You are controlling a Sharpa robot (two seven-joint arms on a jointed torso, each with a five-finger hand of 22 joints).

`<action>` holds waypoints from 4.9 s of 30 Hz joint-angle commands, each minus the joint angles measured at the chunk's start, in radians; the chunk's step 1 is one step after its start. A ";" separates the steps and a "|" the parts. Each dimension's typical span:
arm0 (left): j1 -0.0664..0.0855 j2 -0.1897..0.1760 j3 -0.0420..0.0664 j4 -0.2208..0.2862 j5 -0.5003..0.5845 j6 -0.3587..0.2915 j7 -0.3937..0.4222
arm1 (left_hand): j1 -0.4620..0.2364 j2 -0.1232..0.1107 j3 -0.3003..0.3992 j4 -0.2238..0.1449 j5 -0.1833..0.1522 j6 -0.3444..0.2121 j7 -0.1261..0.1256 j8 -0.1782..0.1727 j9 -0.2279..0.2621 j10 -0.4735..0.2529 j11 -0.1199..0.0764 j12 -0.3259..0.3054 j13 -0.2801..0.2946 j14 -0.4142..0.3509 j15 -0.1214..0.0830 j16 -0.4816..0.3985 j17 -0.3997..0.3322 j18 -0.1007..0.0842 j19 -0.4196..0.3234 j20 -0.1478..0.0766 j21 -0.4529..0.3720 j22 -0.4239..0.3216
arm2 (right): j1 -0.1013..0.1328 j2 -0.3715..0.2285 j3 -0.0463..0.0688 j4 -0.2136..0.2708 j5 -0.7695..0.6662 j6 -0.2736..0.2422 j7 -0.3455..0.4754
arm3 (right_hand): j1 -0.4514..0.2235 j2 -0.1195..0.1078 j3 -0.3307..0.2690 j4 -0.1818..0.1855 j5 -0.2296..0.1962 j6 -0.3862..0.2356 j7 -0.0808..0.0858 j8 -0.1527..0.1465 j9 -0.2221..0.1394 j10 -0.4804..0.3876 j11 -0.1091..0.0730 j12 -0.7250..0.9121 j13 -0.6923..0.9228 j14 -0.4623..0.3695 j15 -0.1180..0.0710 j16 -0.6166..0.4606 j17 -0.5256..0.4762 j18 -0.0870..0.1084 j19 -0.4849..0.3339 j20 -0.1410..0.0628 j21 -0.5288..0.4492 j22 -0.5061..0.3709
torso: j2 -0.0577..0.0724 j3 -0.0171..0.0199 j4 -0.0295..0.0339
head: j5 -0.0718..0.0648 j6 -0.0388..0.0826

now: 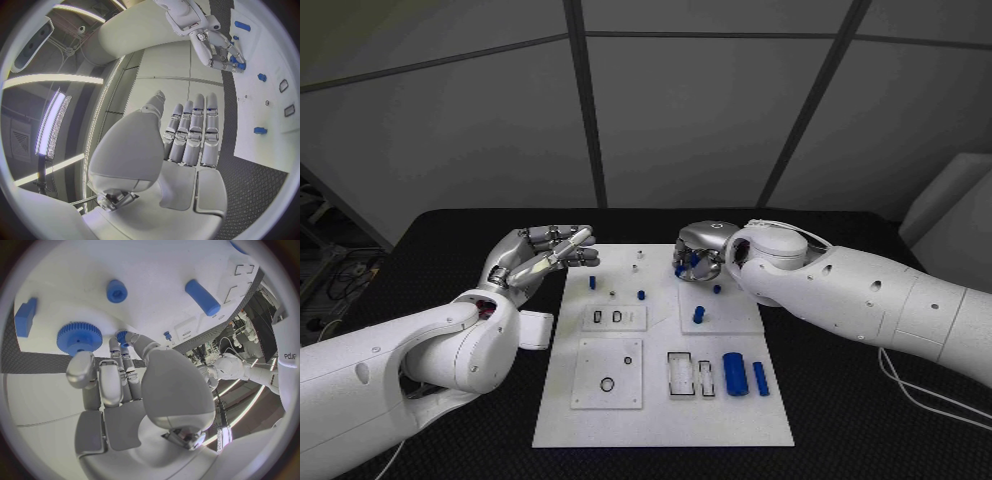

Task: Assemble the parts on the task board

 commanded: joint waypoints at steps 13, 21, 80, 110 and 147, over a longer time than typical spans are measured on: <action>0.002 -0.007 0.001 0.002 -0.009 0.016 0.001 | -0.009 0.005 0.002 -0.005 -0.004 0.004 0.006 -0.007 -0.001 -0.004 0.007 -0.008 -0.002 0.002 0.007 -0.007 0.002 -0.010 0.006 0.001 0.007 0.002 | 0.000 -0.025 0.000 0.047 0.016 -0.187 0.025 | 0.036 0.011 0.041 -0.017 -0.021 0.057 -0.008 0.022 0.013 0.058 -0.013 0.019 0.015 0.045 -0.016 0.020 0.014 -0.026 0.022 -0.008 0.030 0.041 | -0.001 -0.0007 -0.0015 | 0.005 0.005; 0.003 -0.009 0.001 -0.001 -0.009 0.016 0.001 | -0.010 0.005 0.002 -0.005 -0.004 0.004 0.007 -0.008 -0.001 -0.005 0.008 -0.009 -0.001 0.003 0.008 -0.008 0.002 -0.010 0.006 0.001 0.007 0.002 | 0.001 -0.003 0.000 0.030 0.022 -0.264 0.010 | 0.034 0.007 0.042 -0.018 -0.023 0.055 -0.006 0.020 0.013 0.055 -0.011 0.015 0.015 0.044 -0.015 0.021 0.015 -0.027 0.022 -0.009 0.032 0.043 | 0.002 0.0000 0.0018 | 0.007 0.011; 0.014 0.008 0.001 -0.014 -0.009 0.019 -0.005 | -0.013 0.006 0.001 -0.005 -0.004 0.004 0.007 -0.011 -0.001 -0.005 0.008 -0.012 -0.001 0.001 0.009 -0.013 0.003 -0.010 0.005 0.001 0.007 0.001 | 0.001 0.247 -0.001 -0.242 0.044 -0.199 0.020 | 0.009 -0.003 0.049 -0.007 -0.037 0.036 0.000 0.002 0.012 0.033 -0.003 -0.007 0.015 0.043 -0.009 0.029 0.020 -0.027 0.018 -0.003 0.038 0.049 | 0.004 -0.0011 0.0017 | 0.020 0.003; 0.018 -0.003 0.001 -0.016 -0.009 0.026 -0.010 | -0.015 0.006 0.000 -0.007 -0.004 0.001 0.008 -0.016 -0.001 -0.008 0.010 -0.017 -0.001 0.001 0.010 -0.017 0.004 -0.011 0.003 0.002 0.007 0.001 | 0.001 0.079 0.000 -0.058 0.077 -0.276 -0.005 | -0.020 -0.043 0.009 0.016 -0.061 -0.106 0.027 -0.001 0.000 -0.140 0.035 0.033 -0.005 0.023 0.025 0.014 -0.037 -0.006 -0.058 0.032 -0.018 -0.052 | -0.001 0.0004 -0.0076 | 0.029 0.007; 0.018 0.011 0.001 -0.050 -0.009 0.035 -0.013 | -0.016 0.007 0.000 -0.008 -0.004 0.001 0.008 -0.017 -0.001 -0.008 0.010 -0.019 -0.001 0.001 0.010 -0.018 0.005 -0.011 0.002 0.002 0.007 0.000 | 0.011 -0.085 0.001 -0.016 0.283 -0.089 -0.106 | 0.067 -0.035 -0.383 0.230 0.038 -0.194 0.015 0.074 0.019 0.018 -0.006 1.018 0.916 0.070 -0.009 0.152 0.235 -0.046 0.082 0.009 0.083 0.147 | -0.007 0.0052 -0.0195 | 0.032 0.004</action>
